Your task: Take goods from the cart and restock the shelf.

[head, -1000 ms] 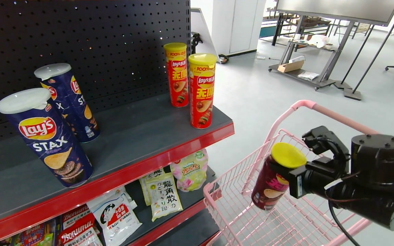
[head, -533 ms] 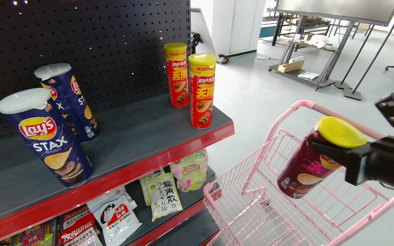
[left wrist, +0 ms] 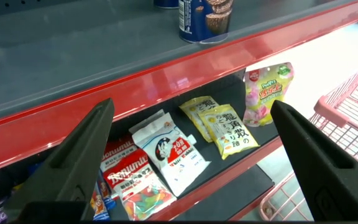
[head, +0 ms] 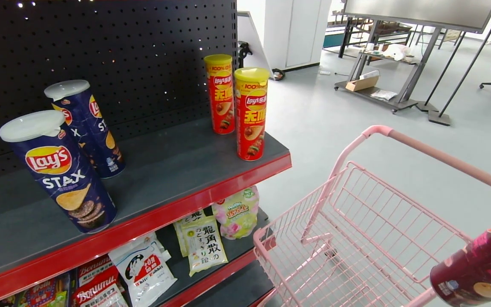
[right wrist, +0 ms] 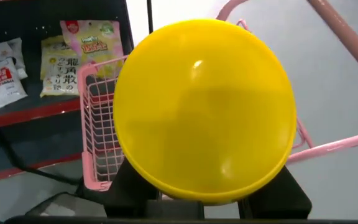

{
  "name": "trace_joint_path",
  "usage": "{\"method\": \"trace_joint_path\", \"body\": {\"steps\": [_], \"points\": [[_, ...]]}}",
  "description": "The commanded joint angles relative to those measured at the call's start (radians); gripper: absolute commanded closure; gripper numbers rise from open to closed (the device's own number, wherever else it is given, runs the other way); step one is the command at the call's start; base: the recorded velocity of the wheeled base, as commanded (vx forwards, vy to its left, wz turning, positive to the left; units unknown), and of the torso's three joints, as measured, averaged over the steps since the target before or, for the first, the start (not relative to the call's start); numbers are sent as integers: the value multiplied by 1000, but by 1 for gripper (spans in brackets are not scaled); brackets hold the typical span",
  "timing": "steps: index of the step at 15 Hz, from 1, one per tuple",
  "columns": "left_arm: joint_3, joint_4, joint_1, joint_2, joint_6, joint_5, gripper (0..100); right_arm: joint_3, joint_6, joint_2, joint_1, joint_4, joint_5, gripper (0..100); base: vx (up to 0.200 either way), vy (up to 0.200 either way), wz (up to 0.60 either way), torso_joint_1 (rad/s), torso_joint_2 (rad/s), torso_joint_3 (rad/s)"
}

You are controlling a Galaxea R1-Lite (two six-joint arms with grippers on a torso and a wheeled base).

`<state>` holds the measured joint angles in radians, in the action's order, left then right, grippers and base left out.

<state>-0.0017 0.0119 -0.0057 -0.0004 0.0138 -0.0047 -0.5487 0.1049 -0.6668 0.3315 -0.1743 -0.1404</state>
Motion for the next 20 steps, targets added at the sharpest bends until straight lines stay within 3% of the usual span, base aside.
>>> {"method": "trace_joint_path", "body": {"steps": [1,4,20], "points": [[0,0,0,0,0,0,0,-2,10,70,-12,-4,-2,100,0,0,0,0,0,0],[0,0,0,0,0,0,0,-2,18,75,-19,-4,-2,100,0,0,0,24,-56,-37],[0,0,0,0,0,0,0,-7,19,39,-19,7,-2,100,0,0,0,155,-361,-208]]}}
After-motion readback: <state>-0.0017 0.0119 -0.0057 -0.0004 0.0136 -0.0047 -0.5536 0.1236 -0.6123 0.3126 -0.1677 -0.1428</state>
